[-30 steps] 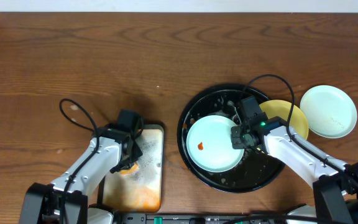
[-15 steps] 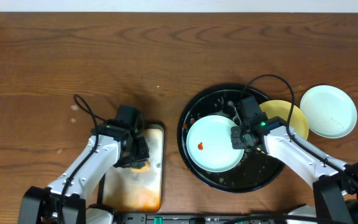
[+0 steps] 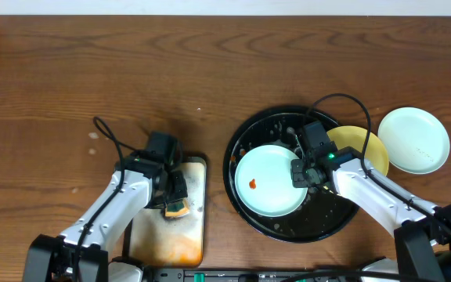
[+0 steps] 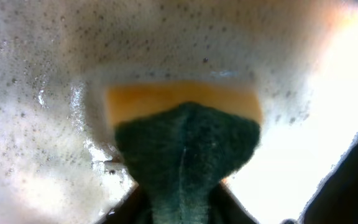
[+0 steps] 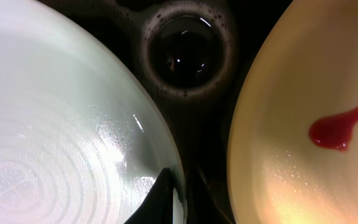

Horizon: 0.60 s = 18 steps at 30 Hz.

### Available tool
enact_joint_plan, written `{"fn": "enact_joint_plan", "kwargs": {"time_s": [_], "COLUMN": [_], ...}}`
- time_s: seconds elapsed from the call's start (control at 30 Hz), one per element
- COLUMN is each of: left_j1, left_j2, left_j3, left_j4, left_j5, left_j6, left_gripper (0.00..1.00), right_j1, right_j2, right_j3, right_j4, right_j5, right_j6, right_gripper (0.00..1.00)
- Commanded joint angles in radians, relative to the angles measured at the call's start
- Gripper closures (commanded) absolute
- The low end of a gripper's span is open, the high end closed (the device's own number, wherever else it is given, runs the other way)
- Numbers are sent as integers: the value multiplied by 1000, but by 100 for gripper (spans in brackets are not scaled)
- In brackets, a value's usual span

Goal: Clean dirty plates on tray and stack at the side
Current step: 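Grasp the sponge in the soapy tray with the left gripper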

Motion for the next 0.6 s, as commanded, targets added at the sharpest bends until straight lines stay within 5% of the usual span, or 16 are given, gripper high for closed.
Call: {"fn": "enact_joint_plan", "kwargs": {"time_s": [0.0,0.13,0.33,0.57], "left_j1": [-27,-55,-54,-55], "left_j2": [27,55,27,30], "left_j3": [-23,-16,116,117], "left_j4": [23,3,-179,-172], "left_j5": [-21,-31,-31,-43], "left_j6": [28,24,24,6], "left_gripper": [87,90,51,44], "right_j1": [-2,-2,-2,-2], "right_j2": [19,19,19,19], "right_j3": [-26,-26,-26,-26], "right_j4": [-1,-2,-1,-1], "right_j5": [13,13,13,12], "right_j6": [23,23,23,30], "right_gripper": [96,96,96,96]}}
